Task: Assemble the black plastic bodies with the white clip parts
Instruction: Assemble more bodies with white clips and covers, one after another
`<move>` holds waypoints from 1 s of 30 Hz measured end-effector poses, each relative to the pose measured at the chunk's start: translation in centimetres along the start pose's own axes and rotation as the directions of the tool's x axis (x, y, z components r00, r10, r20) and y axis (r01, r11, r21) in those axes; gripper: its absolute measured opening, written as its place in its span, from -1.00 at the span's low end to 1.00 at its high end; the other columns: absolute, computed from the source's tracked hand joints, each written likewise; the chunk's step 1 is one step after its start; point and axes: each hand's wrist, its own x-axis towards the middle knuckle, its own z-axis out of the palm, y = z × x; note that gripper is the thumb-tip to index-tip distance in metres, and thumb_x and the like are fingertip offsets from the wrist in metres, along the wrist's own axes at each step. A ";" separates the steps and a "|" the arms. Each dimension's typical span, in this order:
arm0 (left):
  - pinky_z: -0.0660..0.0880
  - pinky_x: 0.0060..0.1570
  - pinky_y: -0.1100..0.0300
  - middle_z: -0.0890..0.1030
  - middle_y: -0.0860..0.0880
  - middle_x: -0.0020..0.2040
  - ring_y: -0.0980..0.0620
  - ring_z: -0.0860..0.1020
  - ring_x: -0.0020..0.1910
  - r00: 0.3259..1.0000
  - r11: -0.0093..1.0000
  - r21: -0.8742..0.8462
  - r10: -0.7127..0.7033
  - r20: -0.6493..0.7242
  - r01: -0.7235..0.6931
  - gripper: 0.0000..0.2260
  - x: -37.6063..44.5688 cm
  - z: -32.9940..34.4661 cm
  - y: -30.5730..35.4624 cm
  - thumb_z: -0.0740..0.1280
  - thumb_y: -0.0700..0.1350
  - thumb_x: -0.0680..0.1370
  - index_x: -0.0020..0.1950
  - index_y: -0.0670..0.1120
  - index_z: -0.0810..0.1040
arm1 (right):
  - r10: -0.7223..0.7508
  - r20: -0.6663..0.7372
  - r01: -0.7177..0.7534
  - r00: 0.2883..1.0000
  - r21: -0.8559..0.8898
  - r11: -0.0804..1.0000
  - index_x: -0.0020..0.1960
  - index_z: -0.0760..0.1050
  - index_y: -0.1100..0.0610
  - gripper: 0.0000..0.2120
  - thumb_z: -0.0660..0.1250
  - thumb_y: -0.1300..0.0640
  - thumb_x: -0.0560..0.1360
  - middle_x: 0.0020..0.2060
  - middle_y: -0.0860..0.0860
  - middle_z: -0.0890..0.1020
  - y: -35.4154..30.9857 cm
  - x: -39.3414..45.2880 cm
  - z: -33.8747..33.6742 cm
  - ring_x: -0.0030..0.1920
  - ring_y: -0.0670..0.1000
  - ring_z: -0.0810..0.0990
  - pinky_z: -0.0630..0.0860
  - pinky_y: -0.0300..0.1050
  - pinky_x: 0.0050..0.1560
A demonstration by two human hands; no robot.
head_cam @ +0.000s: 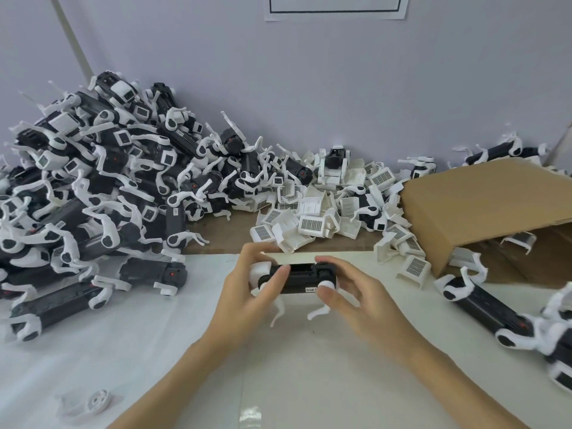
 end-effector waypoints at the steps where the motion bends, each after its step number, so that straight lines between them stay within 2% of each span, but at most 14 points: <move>1: 0.48 -0.26 0.23 0.64 0.00 -0.19 0.06 0.56 -0.31 0.998 0.998 -0.036 -0.044 -0.040 0.042 -0.74 0.1 0.1 -0.2 0.32 0.24 0.57 0.17 0.14 0.54 | 0.033 0.007 -0.033 0.999 0.031 0.999 0.42 0.49 -0.12 -0.53 0.29 -0.27 0.58 0.23 -0.06 0.68 0.1 0.6 0.2 0.32 -0.06 0.60 0.45 0.03 0.44; 2: 0.46 -0.29 0.14 0.62 -0.05 -0.26 -0.01 0.53 -0.34 0.994 0.995 -0.065 -0.085 -0.076 0.080 -0.74 0.3 0.1 -0.5 0.31 0.26 0.59 0.09 0.11 0.54 | 0.062 0.013 -0.062 0.998 0.064 0.996 0.43 0.50 -0.12 -0.57 0.21 -0.24 0.64 0.23 -0.02 0.69 0.2 1.2 0.4 0.32 -0.01 0.61 0.46 0.08 0.43; 4: 0.41 -0.31 0.06 0.59 -0.26 -0.31 -0.09 0.48 -0.39 0.983 0.982 -0.125 -0.156 -0.099 0.143 -0.71 0.7 0.1 -1.1 0.32 0.25 0.65 -0.01 0.04 0.52 | 0.046 -0.017 -0.045 0.999 0.065 0.997 0.43 0.51 -0.04 -0.65 0.13 -0.07 0.73 0.25 -0.10 0.68 0.7 2.9 0.5 0.32 -0.13 0.60 0.49 0.02 0.42; 6: 0.38 -0.35 0.05 0.58 -0.37 -0.28 -0.10 0.45 -0.43 0.973 0.966 -0.171 -0.211 -0.096 0.192 -0.70 1.2 0.1 -1.5 0.32 0.21 0.68 -0.06 0.01 0.51 | -0.049 -0.101 0.031 0.994 -0.173 0.985 0.43 0.51 0.04 -0.69 0.18 0.19 0.74 0.26 -0.12 0.64 1.3 5.3 0.3 0.30 -0.16 0.58 0.51 -0.04 0.37; 8: 0.37 -0.40 0.10 0.58 -0.37 -0.25 -0.10 0.44 -0.45 0.966 0.960 -0.189 -0.232 -0.114 0.208 -0.70 1.5 0.1 -1.8 0.34 0.20 0.66 -0.08 -0.01 0.51 | -0.159 -0.083 0.102 0.984 -0.466 0.879 0.48 0.49 0.10 -0.61 0.20 0.31 0.69 0.29 -0.02 0.59 1.9 8.1 0.1 0.33 -0.02 0.53 0.49 0.00 0.35; 10: 0.38 -0.45 0.14 0.56 -0.36 -0.26 -0.07 0.44 -0.45 0.965 0.961 -0.187 -0.230 -0.130 0.204 -0.70 1.5 0.2 -1.9 0.35 0.17 0.66 -0.08 -0.03 0.52 | -0.175 0.011 0.138 0.985 -0.667 0.732 0.50 0.48 0.08 -0.60 0.24 0.28 0.68 0.27 0.00 0.52 2.4 10.6 0.1 0.31 0.05 0.45 0.49 0.01 0.27; 12: 0.38 -0.46 0.14 0.55 -0.37 -0.26 -0.07 0.43 -0.45 0.966 0.961 -0.193 -0.225 -0.126 0.199 -0.72 1.4 0.2 -1.9 0.34 0.13 0.69 -0.07 -0.04 0.52 | -0.130 0.072 0.139 0.989 -0.756 0.640 0.34 0.58 0.06 -0.72 0.32 0.21 0.65 0.14 -0.03 0.48 2.7 12.2 0.2 0.24 0.06 0.43 0.47 -0.06 0.11; 14: 0.36 -0.45 0.15 0.54 -0.40 -0.27 -0.07 0.41 -0.45 0.969 0.959 -0.204 -0.222 -0.110 0.196 -0.74 1.3 0.2 -1.9 0.34 0.11 0.69 -0.07 -0.04 0.52 | -0.138 0.078 0.148 0.987 -0.777 0.612 0.08 0.64 0.06 -0.92 0.40 0.11 0.62 0.03 -0.05 0.44 2.7 12.8 0.2 0.17 0.06 0.44 0.37 -0.12 0.00; 15: 0.37 -0.44 0.15 0.54 -0.39 -0.28 -0.07 0.40 -0.45 0.971 0.960 -0.205 -0.216 -0.098 0.193 -0.75 1.2 0.3 -1.8 0.34 0.10 0.70 -0.07 -0.02 0.52 | -0.151 0.061 0.144 0.987 -0.765 0.628 0.03 0.65 0.06 -0.94 0.44 0.09 0.60 0.03 -0.07 0.45 2.8 13.0 0.0 0.15 0.04 0.45 0.36 -0.13 0.00; 19: 0.37 -0.38 0.14 0.48 -0.01 -0.38 -0.02 0.38 -0.40 0.982 0.979 -0.125 -0.170 -0.084 0.159 -0.80 1.0 0.5 -1.9 0.34 0.09 0.70 -0.04 0.02 0.54 | -0.141 -0.091 0.064 0.986 -0.573 0.817 0.05 0.67 0.11 -0.88 0.47 0.07 0.58 0.18 -0.07 0.52 2.8 12.5 -0.8 0.15 -0.06 0.51 0.43 -0.14 0.16; 23: 0.35 -0.38 0.21 0.43 0.13 -0.39 0.03 0.35 -0.41 0.985 0.984 -0.096 -0.160 -0.069 0.153 -0.81 1.0 0.6 -1.9 0.34 0.10 0.69 -0.06 0.05 0.54 | 0.006 -0.198 -0.032 0.980 -0.130 0.991 -0.01 0.70 0.15 -0.94 0.51 0.17 0.55 0.23 -0.04 0.63 2.2 9.7 -1.5 0.13 -0.14 0.65 0.56 -0.27 0.17; 25: 0.35 -0.39 0.25 0.42 0.15 -0.39 0.05 0.34 -0.41 0.984 0.983 -0.096 -0.165 -0.070 0.157 -0.81 1.1 0.6 -1.8 0.34 0.09 0.69 -0.07 0.06 0.53 | 0.076 -0.216 -0.066 0.973 0.052 0.996 -0.01 0.70 0.14 -0.94 0.51 0.15 0.55 0.15 -0.05 0.71 2.2 7.7 -2.1 0.12 -0.13 0.69 0.58 -0.23 0.22; 27: 0.36 -0.39 0.28 0.42 0.16 -0.39 0.07 0.35 -0.41 0.983 0.981 -0.102 -0.170 -0.064 0.163 -0.82 1.1 0.6 -1.8 0.34 0.08 0.69 -0.08 0.08 0.54 | 0.160 -0.235 -0.102 0.959 0.239 0.966 0.07 0.69 0.15 -0.85 0.50 0.11 0.54 0.06 0.05 0.75 2.3 5.7 -2.5 0.12 -0.01 0.71 0.58 -0.13 0.25; 30: 0.37 -0.40 0.30 0.45 0.11 -0.38 0.07 0.36 -0.41 0.984 0.981 -0.103 -0.170 -0.045 0.165 -0.82 1.1 0.6 -1.7 0.34 0.07 0.69 -0.09 0.10 0.54 | 0.307 -0.205 -0.127 0.930 0.604 0.787 0.18 0.60 0.20 -0.58 0.56 0.06 0.40 0.02 0.22 0.73 2.3 3.4 -2.2 0.05 0.12 0.71 0.62 0.02 0.21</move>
